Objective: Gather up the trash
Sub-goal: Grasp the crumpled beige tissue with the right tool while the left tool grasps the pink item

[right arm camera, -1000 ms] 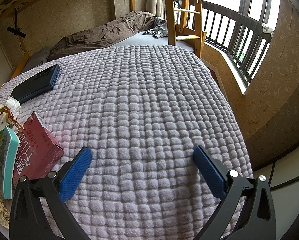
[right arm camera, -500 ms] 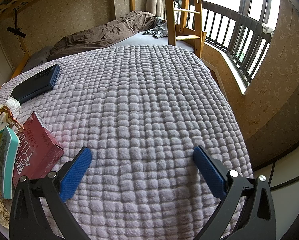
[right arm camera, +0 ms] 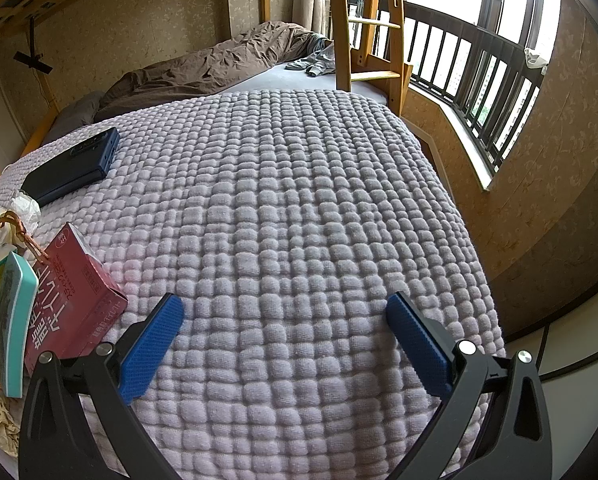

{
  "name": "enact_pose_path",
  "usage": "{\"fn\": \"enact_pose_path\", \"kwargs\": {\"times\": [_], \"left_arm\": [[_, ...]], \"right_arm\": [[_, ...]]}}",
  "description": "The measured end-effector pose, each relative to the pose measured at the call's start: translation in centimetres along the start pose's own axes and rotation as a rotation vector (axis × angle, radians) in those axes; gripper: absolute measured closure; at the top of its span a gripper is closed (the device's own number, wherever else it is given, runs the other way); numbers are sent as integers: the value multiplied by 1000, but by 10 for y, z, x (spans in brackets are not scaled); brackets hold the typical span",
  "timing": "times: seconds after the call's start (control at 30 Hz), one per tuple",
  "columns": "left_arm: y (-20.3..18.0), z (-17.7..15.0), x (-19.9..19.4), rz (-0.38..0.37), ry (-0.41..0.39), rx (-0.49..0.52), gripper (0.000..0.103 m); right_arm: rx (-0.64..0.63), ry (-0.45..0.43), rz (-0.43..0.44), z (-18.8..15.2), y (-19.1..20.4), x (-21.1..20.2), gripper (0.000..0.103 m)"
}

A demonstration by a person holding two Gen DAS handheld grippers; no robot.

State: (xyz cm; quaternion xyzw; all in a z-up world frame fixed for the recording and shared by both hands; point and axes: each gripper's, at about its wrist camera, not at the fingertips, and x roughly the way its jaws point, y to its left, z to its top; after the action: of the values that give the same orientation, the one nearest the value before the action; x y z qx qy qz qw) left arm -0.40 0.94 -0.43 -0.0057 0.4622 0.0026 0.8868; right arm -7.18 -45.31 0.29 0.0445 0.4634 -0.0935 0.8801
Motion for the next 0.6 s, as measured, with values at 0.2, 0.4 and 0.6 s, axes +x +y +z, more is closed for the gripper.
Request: {"fn": "enact_pose_path", "kwargs": {"times": [0.2, 0.4, 0.6], "left_arm": [[0, 6, 4, 6, 11, 1, 1], [-5, 5, -33, -83, -80, -33, 1], [-44, 21, -35, -178, -81, 69, 1]], "right_arm": [[8, -47, -8, -9, 17, -25, 4], [-53, -182, 169, -45, 82, -103, 4], [-159, -174, 322, -72, 151, -137, 4]]}}
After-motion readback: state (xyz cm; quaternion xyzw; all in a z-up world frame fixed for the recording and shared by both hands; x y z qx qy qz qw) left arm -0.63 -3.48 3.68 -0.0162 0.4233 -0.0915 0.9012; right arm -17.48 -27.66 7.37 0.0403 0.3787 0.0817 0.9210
